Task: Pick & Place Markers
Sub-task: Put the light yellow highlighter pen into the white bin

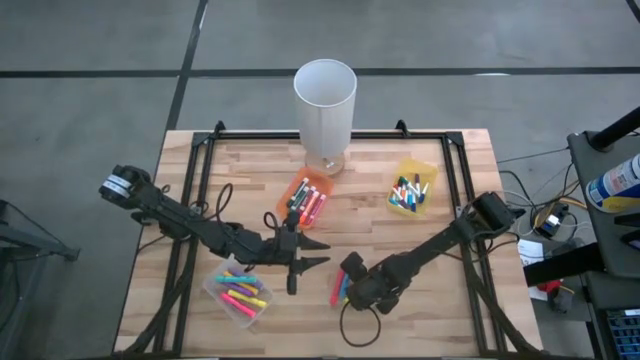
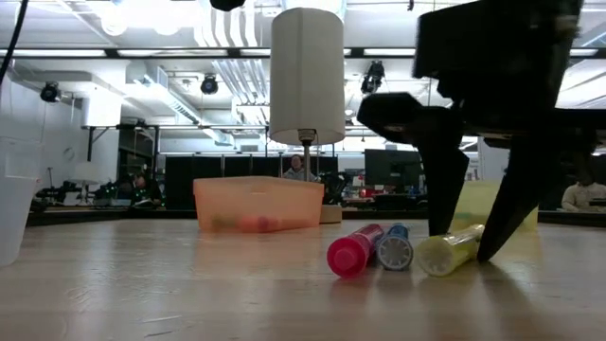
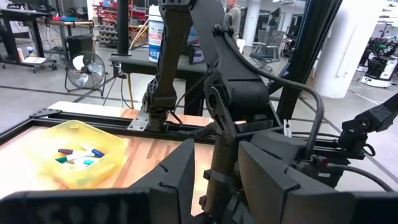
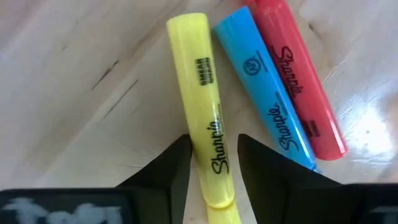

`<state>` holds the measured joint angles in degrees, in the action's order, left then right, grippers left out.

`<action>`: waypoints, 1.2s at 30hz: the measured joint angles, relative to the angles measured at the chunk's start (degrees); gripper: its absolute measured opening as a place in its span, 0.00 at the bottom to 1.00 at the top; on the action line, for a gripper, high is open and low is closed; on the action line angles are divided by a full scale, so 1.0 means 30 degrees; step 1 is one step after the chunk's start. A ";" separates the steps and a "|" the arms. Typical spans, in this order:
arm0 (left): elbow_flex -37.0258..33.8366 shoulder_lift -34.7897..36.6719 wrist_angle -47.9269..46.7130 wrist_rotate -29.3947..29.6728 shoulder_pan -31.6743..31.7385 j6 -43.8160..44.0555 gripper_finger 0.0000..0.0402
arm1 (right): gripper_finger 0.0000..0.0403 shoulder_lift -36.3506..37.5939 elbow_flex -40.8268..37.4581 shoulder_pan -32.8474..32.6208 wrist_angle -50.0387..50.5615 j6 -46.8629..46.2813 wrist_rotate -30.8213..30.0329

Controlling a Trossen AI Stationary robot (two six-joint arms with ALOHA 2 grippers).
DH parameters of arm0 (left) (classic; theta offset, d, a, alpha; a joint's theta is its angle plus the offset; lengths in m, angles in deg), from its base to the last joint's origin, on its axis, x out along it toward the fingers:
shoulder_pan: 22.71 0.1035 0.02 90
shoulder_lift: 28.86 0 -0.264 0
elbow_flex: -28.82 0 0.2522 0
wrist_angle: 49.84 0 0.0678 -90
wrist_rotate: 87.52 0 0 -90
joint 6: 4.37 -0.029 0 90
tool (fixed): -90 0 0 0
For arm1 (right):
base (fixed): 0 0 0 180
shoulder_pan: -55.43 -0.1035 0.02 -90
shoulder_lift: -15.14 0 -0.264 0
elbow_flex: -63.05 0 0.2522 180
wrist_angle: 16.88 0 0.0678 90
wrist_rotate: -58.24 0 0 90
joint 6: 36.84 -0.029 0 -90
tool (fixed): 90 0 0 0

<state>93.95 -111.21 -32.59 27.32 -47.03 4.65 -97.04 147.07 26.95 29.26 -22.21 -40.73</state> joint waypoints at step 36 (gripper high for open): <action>-0.0029 -0.0240 -0.0369 0.0022 0.0029 -0.2720 0.30 | 0.12 1.0120 -0.0175 0.0768 0.0424 -0.7444 -0.1790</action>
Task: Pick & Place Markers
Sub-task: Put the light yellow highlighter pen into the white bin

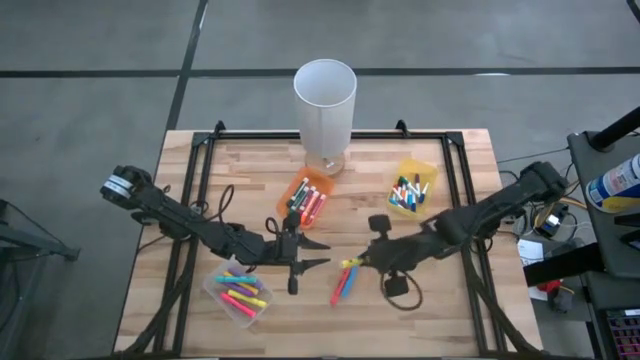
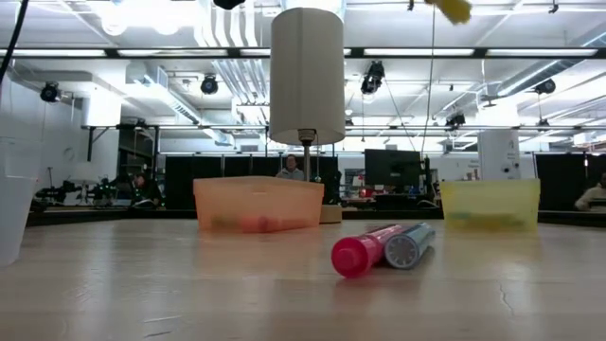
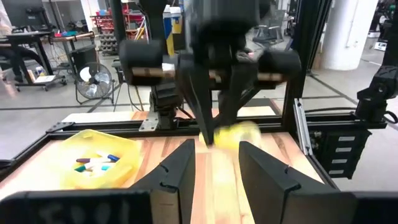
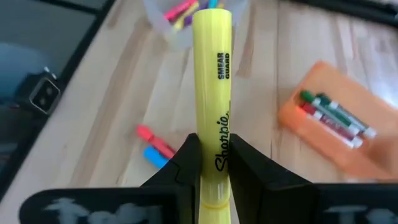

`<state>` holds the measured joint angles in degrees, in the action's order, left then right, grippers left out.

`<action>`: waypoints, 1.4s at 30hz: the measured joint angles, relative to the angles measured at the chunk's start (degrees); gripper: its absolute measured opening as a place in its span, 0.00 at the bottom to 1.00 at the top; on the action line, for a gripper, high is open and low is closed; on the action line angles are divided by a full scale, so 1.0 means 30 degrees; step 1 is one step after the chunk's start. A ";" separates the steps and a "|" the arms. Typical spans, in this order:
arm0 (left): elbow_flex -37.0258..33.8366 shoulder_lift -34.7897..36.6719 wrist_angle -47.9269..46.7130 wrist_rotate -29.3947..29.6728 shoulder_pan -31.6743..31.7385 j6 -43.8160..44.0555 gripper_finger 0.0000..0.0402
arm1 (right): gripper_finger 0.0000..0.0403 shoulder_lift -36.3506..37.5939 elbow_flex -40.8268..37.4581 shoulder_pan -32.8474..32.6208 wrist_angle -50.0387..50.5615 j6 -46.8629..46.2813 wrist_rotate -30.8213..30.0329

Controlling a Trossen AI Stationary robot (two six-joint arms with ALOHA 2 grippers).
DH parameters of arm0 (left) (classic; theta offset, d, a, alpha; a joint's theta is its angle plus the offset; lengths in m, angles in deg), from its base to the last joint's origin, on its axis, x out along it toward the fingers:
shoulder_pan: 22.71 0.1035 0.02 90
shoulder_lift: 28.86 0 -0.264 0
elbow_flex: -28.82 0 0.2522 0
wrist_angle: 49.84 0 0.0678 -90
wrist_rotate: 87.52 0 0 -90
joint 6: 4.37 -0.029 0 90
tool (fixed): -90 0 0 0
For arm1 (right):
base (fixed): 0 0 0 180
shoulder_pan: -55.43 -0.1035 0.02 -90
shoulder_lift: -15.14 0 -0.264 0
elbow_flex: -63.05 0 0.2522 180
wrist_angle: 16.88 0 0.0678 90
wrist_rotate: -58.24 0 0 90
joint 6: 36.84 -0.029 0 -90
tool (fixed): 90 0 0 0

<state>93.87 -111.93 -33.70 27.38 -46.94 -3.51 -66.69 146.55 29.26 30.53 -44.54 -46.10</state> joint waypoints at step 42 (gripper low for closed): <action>0.0000 -0.0029 0.0733 0.0154 0.0058 0.0315 0.19 | 0.14 -0.1187 0.0000 0.1918 -0.6034 0.0471 -0.0662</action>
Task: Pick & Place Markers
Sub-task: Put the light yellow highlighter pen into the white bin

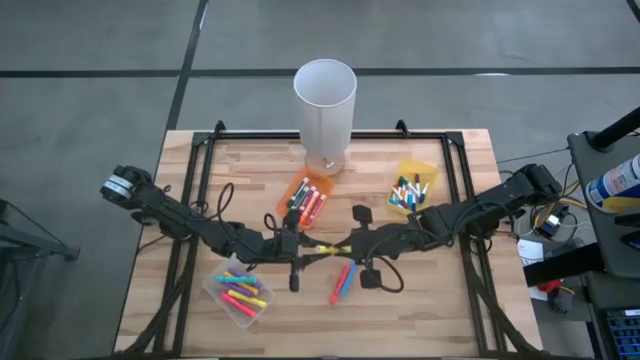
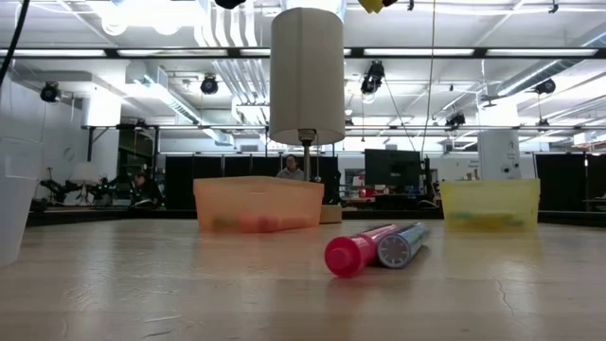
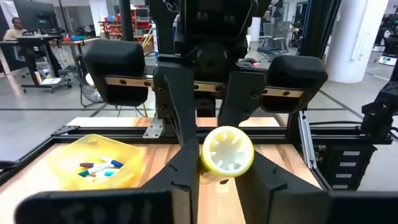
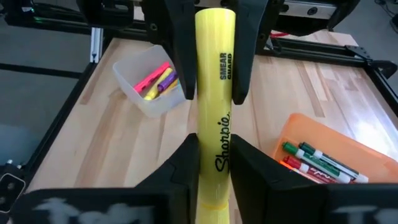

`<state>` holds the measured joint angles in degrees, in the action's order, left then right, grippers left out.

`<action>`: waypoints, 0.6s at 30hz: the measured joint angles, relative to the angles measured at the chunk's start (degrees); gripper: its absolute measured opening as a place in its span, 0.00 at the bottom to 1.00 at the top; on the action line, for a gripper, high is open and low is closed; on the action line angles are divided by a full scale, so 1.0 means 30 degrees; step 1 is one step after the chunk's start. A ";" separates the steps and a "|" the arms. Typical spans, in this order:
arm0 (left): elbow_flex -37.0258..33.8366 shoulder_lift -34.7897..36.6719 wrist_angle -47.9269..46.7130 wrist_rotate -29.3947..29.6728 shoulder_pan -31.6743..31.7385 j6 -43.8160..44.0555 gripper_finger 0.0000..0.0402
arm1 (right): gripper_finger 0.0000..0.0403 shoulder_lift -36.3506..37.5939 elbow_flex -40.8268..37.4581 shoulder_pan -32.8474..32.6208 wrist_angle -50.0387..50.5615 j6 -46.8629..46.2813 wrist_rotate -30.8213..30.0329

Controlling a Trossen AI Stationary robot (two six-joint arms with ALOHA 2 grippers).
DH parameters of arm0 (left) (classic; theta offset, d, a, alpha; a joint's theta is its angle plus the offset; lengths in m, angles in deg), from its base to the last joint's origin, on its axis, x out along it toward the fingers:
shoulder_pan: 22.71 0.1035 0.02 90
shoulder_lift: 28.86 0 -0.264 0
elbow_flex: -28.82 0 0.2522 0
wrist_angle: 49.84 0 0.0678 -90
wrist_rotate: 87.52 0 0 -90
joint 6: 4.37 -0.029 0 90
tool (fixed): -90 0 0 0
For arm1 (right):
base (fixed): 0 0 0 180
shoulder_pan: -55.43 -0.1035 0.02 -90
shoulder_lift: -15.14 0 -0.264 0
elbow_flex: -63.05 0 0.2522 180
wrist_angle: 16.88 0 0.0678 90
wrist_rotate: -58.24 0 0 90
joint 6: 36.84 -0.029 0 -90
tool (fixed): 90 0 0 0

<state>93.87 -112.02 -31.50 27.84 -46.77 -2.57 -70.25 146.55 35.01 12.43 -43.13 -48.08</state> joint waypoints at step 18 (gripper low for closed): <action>0.1112 0.0471 -0.6370 -0.0200 -0.0341 0.2257 0.14 | 0.49 0.0000 -0.0469 -0.0531 0.4910 -0.0794 -0.0186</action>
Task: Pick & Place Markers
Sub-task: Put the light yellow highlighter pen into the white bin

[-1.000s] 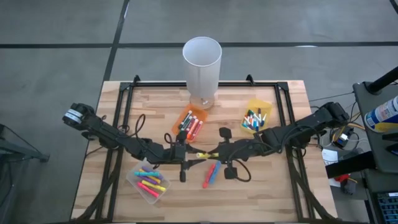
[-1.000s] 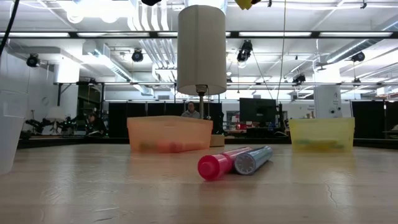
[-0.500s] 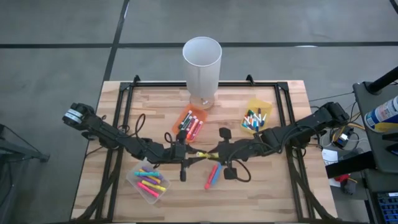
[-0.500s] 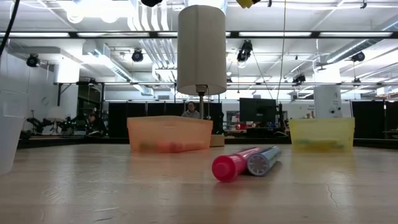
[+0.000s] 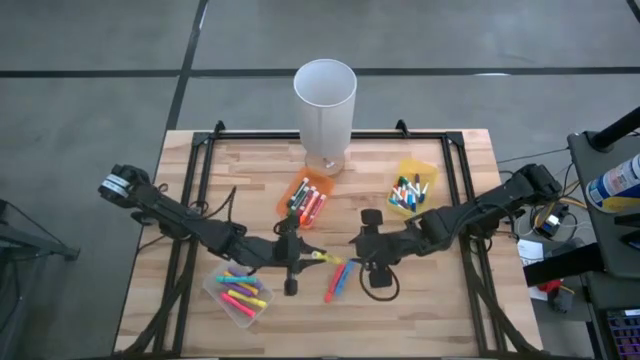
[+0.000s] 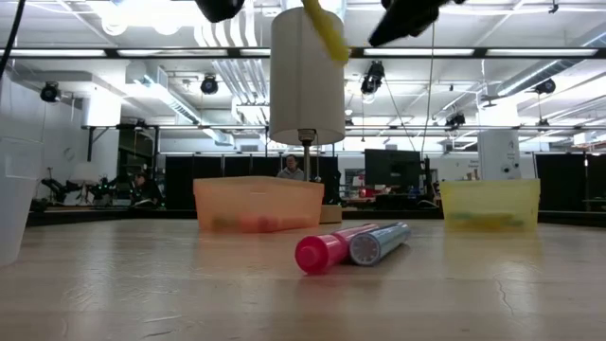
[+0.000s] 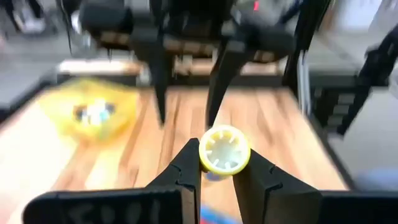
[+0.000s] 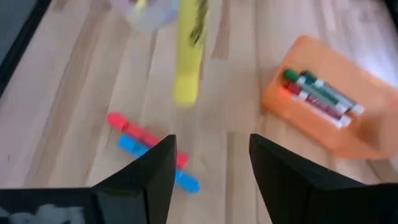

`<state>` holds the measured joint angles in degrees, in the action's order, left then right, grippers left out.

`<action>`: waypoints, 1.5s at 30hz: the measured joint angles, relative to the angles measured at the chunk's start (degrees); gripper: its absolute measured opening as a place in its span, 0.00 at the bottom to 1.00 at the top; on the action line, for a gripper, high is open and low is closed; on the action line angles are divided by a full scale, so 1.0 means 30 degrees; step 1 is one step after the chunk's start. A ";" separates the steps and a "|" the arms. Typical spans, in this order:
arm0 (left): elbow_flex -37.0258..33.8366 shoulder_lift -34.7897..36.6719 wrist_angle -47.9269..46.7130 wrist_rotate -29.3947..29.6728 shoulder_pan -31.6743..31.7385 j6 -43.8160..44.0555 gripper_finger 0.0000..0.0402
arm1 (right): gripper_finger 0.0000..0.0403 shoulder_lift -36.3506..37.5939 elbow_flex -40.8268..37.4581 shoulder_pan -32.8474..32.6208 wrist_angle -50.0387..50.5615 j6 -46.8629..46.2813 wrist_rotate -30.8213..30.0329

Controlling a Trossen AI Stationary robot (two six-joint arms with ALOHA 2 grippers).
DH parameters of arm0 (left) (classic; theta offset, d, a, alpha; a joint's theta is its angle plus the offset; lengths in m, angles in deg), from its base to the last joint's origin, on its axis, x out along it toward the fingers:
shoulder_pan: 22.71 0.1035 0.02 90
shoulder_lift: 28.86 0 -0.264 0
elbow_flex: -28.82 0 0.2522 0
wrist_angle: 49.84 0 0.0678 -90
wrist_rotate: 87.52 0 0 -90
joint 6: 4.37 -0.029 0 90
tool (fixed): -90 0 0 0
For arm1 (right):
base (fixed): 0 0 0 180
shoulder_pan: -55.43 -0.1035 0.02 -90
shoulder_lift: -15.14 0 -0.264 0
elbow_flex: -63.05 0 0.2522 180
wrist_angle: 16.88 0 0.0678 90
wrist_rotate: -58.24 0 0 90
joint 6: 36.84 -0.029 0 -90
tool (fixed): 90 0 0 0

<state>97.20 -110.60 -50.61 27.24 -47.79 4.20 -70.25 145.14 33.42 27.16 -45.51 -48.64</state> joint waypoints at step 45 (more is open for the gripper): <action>0.7125 -0.6525 -2.8375 -0.5935 -0.6733 1.3379 0.26 | 0.48 0.0000 -0.4435 -0.0287 -0.5797 0.0525 0.0058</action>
<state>118.58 -130.18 -135.74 9.44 -67.99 44.34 -70.25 131.84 32.56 9.76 -43.93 -48.47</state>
